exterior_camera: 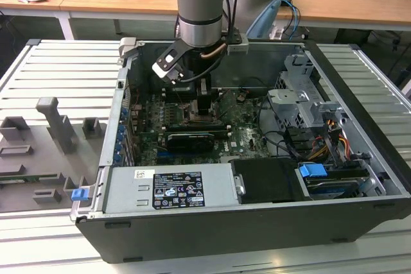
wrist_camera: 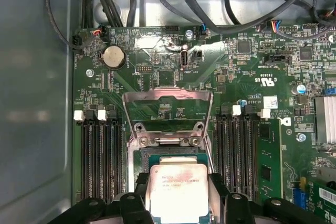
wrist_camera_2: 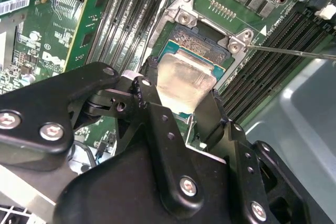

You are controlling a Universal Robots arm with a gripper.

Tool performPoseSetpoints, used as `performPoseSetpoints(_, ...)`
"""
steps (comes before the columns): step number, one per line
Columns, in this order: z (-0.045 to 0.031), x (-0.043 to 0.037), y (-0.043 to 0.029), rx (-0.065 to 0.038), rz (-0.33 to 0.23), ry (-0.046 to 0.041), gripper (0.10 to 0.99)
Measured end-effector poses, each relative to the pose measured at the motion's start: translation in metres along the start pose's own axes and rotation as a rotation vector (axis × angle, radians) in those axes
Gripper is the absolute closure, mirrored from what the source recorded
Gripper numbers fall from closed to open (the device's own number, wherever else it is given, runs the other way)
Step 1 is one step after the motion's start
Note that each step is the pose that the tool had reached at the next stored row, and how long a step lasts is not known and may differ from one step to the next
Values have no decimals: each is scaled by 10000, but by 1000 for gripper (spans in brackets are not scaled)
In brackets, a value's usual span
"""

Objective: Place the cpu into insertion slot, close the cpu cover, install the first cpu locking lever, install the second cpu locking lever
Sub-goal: 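Place the cpu into insertion slot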

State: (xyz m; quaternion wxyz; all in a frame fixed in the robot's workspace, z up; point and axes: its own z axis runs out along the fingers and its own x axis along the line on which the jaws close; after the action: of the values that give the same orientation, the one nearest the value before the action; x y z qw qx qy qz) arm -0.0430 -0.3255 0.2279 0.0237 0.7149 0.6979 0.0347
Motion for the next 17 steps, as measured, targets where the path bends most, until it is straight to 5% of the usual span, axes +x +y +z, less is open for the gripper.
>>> performPoseSetpoints(17, 35, -1, -4, 0, 0, 0, 557)
